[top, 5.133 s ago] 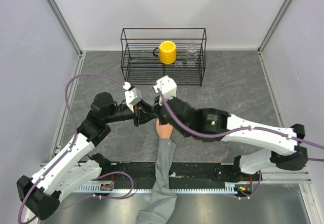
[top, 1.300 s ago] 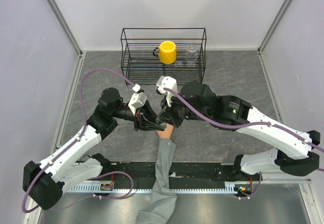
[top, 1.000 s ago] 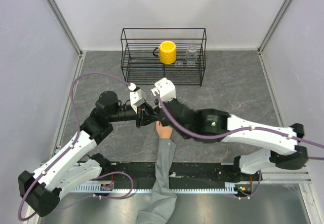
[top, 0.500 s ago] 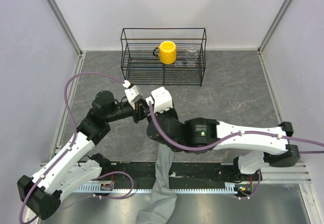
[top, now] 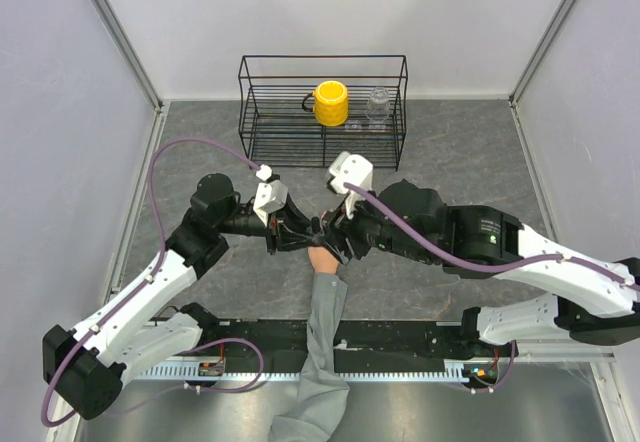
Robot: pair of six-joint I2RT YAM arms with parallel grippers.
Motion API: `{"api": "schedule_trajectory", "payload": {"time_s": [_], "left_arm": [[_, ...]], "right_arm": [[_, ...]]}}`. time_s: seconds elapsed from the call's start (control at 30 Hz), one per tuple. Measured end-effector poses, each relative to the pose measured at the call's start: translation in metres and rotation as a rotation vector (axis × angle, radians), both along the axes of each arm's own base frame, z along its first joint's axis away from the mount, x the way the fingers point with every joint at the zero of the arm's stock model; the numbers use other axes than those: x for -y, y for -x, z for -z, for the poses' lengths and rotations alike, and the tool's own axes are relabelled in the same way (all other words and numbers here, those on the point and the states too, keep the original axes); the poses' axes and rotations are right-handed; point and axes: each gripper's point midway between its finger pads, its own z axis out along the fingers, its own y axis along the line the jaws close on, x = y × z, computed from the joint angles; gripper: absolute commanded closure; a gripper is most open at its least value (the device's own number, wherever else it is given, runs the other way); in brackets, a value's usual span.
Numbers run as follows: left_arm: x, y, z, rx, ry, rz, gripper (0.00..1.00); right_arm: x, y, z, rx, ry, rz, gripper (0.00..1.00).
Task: Paint the nails
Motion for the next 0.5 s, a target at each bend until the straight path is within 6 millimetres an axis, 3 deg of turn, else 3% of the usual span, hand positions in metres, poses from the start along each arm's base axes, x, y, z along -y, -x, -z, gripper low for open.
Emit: {"api": "schedule_trajectory", "payload": {"time_s": [0.3, 0.5], "left_arm": [[0.003, 0.026, -0.004, -0.009, 0.018, 0.151, 0.98], [0.004, 0.029, -0.003, -0.016, 0.017, 0.175, 0.98]], "right_arm": [[-0.013, -0.001, 0.030, -0.026, 0.115, -0.116, 0.58], [-0.012, -0.002, 0.031, -0.027, 0.121, -0.132, 0.58]]}}
